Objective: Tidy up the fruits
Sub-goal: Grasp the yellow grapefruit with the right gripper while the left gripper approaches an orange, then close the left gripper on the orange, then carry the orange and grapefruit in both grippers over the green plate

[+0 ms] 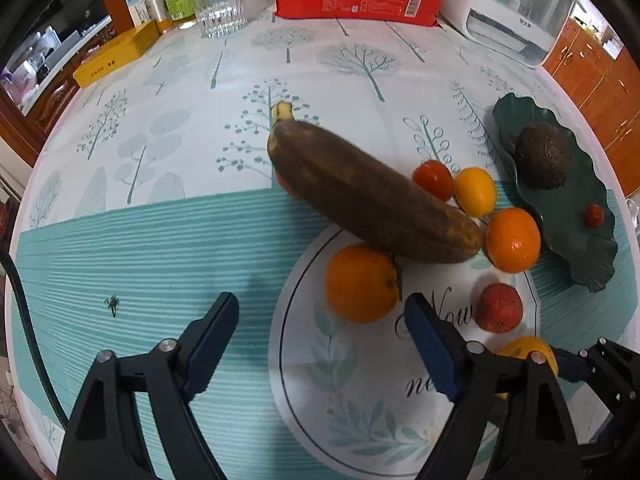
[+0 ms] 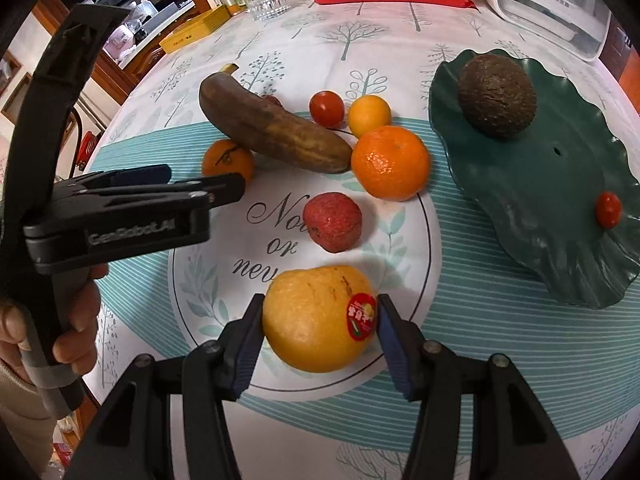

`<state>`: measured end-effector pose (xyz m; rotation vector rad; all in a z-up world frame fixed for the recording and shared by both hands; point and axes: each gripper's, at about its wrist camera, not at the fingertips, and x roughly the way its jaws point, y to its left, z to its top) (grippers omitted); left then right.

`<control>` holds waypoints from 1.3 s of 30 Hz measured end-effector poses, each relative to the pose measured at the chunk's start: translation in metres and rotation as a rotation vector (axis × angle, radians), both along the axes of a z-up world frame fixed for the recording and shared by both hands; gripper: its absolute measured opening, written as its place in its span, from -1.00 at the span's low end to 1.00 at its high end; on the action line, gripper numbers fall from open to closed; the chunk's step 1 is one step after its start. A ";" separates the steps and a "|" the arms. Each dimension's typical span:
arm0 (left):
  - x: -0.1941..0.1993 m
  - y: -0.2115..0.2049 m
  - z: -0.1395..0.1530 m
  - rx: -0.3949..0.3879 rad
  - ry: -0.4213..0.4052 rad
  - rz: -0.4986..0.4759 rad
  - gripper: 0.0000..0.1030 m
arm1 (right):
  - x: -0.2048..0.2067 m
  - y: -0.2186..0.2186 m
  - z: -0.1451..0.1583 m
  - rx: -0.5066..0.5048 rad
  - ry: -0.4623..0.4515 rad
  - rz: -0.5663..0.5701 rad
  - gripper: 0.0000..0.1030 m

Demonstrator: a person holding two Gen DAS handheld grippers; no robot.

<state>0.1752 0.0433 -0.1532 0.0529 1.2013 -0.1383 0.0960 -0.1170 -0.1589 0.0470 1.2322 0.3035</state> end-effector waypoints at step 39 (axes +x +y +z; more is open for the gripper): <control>-0.065 0.004 0.018 -0.094 0.000 -0.044 -0.33 | -0.016 0.005 0.019 -0.005 -0.040 0.022 0.04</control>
